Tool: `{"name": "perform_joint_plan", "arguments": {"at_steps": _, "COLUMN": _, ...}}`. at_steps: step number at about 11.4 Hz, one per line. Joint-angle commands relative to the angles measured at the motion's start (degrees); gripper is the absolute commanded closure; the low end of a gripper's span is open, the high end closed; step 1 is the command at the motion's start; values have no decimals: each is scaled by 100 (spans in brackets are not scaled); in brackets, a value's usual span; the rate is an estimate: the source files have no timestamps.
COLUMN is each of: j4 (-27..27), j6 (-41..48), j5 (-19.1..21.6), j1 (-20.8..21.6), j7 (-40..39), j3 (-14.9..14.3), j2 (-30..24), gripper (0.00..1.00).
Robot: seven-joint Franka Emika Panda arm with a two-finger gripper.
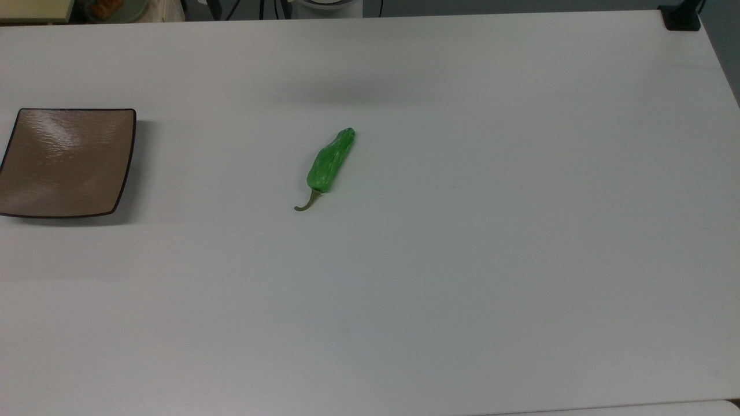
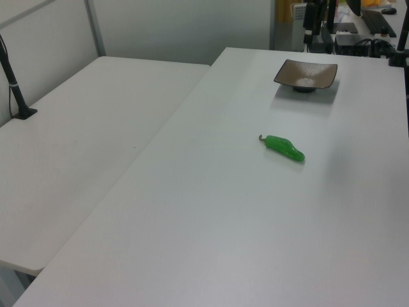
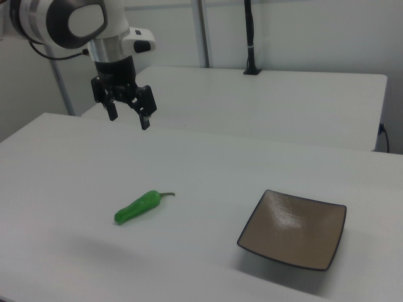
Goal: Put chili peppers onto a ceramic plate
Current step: 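Move the open gripper down over the green chili pepper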
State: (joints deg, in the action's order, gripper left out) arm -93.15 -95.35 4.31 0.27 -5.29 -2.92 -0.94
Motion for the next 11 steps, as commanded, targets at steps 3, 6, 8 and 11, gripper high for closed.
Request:
{"name": "perform_joint_plan", "arguments": {"at_steps": 3, "j4": -204, "j6": -282, "j5": 114, "j1": -53, "j7": -103, "j3": 108, "j2": -99, "gripper": 0}}
{"name": "perform_joint_plan", "arguments": {"at_steps": 6, "j4": -213, "j6": -404, "j5": 114, "j1": -53, "j7": -112, "j3": 117, "j2": -90, "gripper": 0}}
{"name": "perform_joint_plan", "arguments": {"at_steps": 8, "j4": -239, "j6": -519, "j5": 114, "j1": -45, "j7": -130, "j3": 125, "j2": -29, "gripper": 0}}
{"name": "perform_joint_plan", "arguments": {"at_steps": 11, "j4": -405, "j6": -729, "j5": 140, "j1": -9, "j7": -95, "j3": 178, "j2": 41, "gripper": 0}}
